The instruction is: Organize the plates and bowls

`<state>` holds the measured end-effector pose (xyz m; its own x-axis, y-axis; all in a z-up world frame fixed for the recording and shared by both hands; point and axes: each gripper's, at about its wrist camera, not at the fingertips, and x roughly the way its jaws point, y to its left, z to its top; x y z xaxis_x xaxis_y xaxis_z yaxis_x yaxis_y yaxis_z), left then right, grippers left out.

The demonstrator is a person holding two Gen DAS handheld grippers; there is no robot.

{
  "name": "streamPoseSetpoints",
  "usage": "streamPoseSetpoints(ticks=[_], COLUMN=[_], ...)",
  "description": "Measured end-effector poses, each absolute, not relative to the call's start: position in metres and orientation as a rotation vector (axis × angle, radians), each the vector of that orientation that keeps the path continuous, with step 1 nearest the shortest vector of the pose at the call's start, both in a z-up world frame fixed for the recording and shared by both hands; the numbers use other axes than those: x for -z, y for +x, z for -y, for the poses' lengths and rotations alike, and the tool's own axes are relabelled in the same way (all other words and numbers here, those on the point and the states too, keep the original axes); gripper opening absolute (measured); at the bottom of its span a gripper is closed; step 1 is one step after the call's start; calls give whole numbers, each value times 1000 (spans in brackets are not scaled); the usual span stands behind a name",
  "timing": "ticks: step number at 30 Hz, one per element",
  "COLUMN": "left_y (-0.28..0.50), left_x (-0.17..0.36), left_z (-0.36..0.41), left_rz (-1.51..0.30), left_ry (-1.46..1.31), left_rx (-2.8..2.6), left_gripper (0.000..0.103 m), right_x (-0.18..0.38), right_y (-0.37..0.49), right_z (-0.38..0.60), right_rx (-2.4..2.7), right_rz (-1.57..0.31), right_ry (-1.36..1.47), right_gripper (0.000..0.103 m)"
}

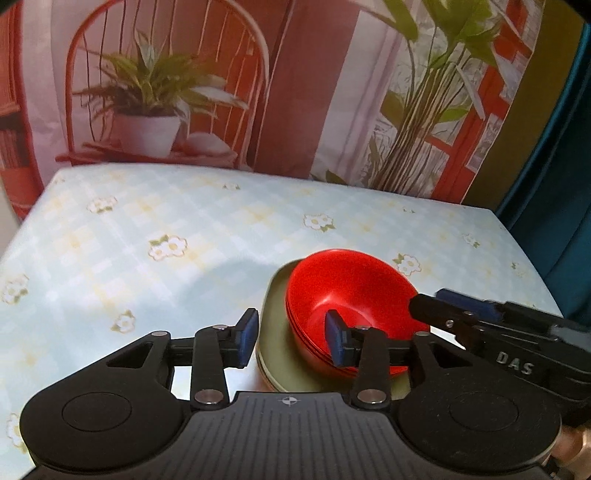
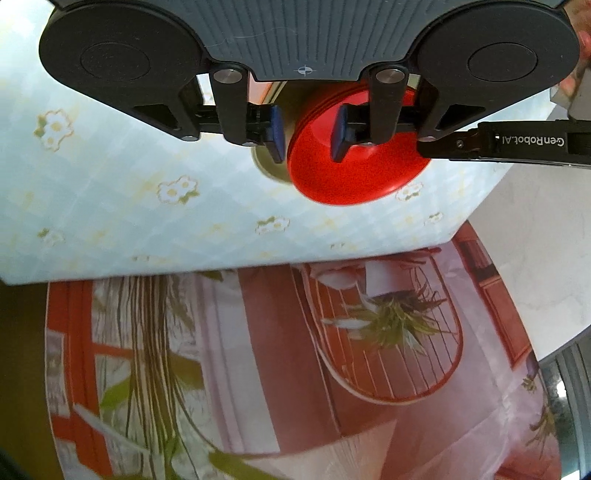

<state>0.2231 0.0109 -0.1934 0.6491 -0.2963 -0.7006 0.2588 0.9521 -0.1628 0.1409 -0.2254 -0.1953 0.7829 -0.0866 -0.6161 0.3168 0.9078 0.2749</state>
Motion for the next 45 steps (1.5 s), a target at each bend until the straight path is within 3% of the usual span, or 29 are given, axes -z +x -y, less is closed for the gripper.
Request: streamPoseSetpoints(ticks=[2, 9, 14, 16, 20, 24, 45], left_y=[218, 199, 182, 176, 166, 155, 68], left_x=[187, 168, 150, 143, 127, 110, 25], left_z=[-11, -13, -14, -14, -12, -11, -14], left_rz=[-785, -731, -667, -640, -590, -546, -379], left_ry=[-35, 15, 67, 87, 124, 133, 160], left_rx=[308, 293, 259, 249, 213, 172, 40], left_gripper=[50, 65, 87, 92, 100, 103, 103], right_x=[188, 167, 154, 149, 138, 124, 31], right_y=[136, 117, 105, 100, 90, 81, 25], right_z=[224, 220, 217, 217, 214, 213, 186], right_rx=[221, 218, 216, 216, 225, 225, 282], right_rz=[-621, -600, -592, -589, -566, -542, -405], right_ry=[354, 299, 267, 265, 260, 255, 198], right_gripper=[45, 59, 71, 73, 94, 103, 103])
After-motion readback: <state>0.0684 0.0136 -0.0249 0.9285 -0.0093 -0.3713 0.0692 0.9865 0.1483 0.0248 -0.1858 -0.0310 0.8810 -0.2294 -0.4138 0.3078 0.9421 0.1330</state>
